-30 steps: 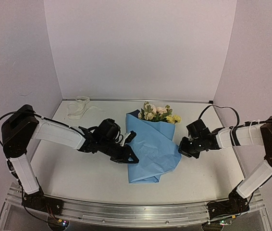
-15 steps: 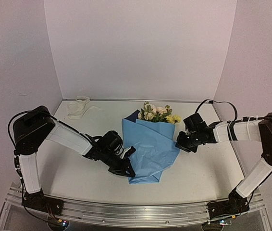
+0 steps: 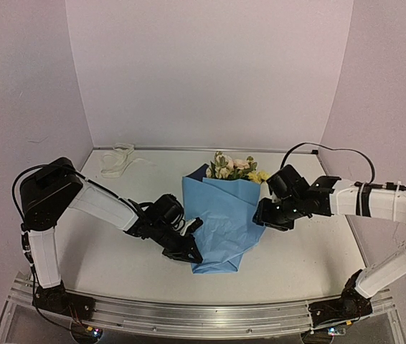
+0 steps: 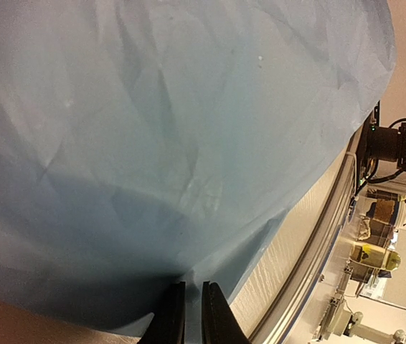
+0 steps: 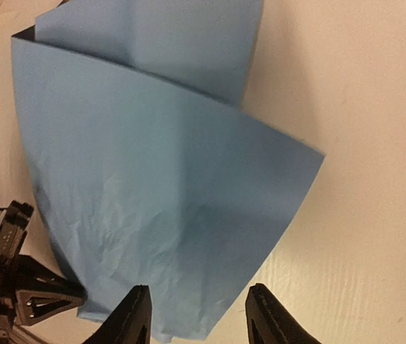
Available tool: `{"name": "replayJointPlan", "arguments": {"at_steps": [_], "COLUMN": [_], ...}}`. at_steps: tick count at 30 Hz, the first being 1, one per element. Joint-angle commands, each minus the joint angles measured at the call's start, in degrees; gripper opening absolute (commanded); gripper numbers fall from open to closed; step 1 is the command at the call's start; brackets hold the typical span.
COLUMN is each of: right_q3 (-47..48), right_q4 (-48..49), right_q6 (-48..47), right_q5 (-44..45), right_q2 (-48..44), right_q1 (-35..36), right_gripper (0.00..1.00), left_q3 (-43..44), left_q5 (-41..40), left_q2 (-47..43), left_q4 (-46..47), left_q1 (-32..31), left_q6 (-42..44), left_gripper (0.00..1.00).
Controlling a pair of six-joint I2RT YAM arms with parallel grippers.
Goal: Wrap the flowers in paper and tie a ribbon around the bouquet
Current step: Press the fold line on the 2/3-folded wrapping paper.
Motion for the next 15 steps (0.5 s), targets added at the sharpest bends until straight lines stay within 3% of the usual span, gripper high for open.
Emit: {"name": "replayJointPlan", "arguments": {"at_steps": [1, 8, 15], "right_q3": [0.88, 0.47, -2.22], "right_q4": [2.92, 14.04, 17.35], "right_q6": [5.47, 10.54, 13.32], "right_q5": [-1.52, -5.48, -4.40], "right_q2": [3.15, 12.53, 15.53], "right_q1": [6.59, 9.82, 11.20], "right_gripper": [0.41, 0.30, 0.26], "left_q3": [1.61, 1.52, 1.51], "left_q5": [-0.78, -0.77, -0.92], "left_q2": [-0.66, -0.62, -2.48], "left_q4": [-0.09, 0.33, -0.52], "left_q1": [0.00, -0.22, -0.36], "left_q6": [-0.39, -0.35, 0.38], "left_gripper": [0.11, 0.11, 0.11]}}
